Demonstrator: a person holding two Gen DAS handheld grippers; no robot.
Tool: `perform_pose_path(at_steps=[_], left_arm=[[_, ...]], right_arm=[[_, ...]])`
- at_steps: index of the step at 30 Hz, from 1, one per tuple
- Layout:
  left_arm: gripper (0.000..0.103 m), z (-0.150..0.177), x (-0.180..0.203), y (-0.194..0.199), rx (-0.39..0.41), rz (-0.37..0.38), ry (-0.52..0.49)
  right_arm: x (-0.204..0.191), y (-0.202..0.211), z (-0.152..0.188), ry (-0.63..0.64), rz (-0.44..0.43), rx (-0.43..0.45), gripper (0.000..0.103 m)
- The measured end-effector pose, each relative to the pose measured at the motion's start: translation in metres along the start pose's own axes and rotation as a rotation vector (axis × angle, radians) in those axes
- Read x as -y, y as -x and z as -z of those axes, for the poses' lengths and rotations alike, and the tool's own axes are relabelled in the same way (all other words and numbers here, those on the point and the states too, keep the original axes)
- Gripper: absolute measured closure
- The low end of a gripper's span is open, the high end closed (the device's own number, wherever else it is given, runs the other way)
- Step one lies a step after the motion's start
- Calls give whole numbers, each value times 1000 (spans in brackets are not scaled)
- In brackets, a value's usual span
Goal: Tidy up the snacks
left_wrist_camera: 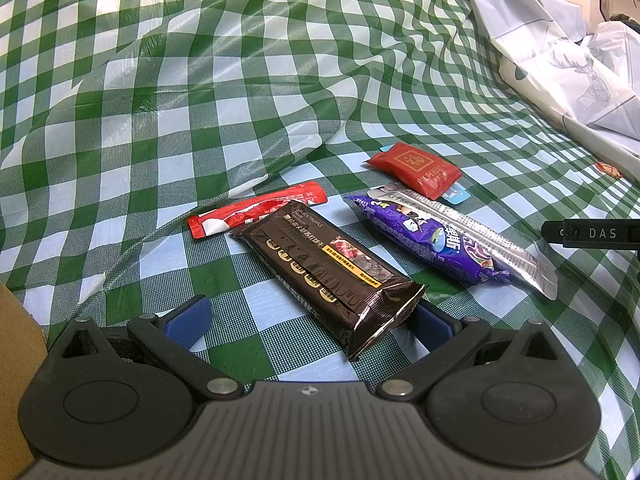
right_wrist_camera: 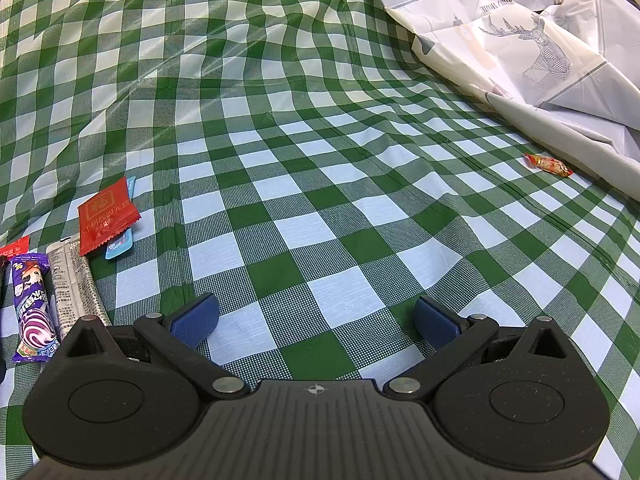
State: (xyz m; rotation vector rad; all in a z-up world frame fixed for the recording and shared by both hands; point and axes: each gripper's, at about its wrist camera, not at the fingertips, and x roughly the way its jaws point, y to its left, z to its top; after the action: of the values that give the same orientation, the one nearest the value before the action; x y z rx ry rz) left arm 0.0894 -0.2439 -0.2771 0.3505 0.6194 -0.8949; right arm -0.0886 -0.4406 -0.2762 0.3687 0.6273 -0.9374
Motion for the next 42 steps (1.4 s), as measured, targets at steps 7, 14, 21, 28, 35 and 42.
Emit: perform_pose_path(at_steps=[7, 14, 21, 28, 35, 42], left_arm=[[0, 0, 0, 1, 0, 0, 0], [0, 0, 0, 0, 0, 0, 0], [0, 1, 0, 0, 0, 0, 0], [0, 1, 0, 0, -1, 1, 2], [0, 0, 1, 2, -1, 0, 1], [0, -2, 0, 4, 2, 15, -7]], right_arm=[[0, 0, 0, 0, 0, 0, 0], [0, 0, 0, -1, 0, 0, 0], [0, 0, 0, -1, 1, 0, 0], [0, 0, 0, -1, 1, -1, 0], [0, 0, 0, 0, 1, -1, 0], [-4, -3, -2, 10, 6, 9, 0]])
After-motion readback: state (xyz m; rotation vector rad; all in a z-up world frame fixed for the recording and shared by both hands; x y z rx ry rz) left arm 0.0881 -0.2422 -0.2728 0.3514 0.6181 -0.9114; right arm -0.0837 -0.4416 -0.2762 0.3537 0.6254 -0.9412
